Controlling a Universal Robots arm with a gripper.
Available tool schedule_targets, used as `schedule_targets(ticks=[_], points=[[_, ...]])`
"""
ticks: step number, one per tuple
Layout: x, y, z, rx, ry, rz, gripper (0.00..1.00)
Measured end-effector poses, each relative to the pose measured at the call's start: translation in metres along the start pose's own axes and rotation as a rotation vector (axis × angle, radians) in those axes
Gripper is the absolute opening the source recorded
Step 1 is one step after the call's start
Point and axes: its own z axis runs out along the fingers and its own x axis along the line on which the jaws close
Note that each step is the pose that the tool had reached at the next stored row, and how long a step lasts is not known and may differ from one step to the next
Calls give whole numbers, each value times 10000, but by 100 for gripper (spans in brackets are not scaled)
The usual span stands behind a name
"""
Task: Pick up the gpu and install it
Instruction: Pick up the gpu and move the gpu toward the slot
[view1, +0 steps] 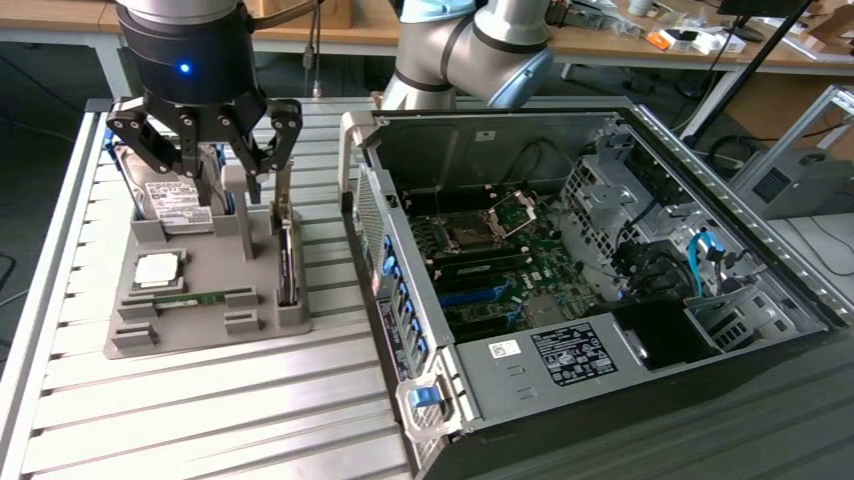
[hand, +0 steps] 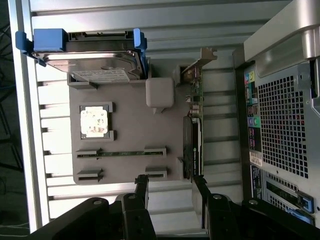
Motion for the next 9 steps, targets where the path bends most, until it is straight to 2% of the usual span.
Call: schedule_targets(ticks=[9], points=[[1,-1,22,0,0,0,48]])
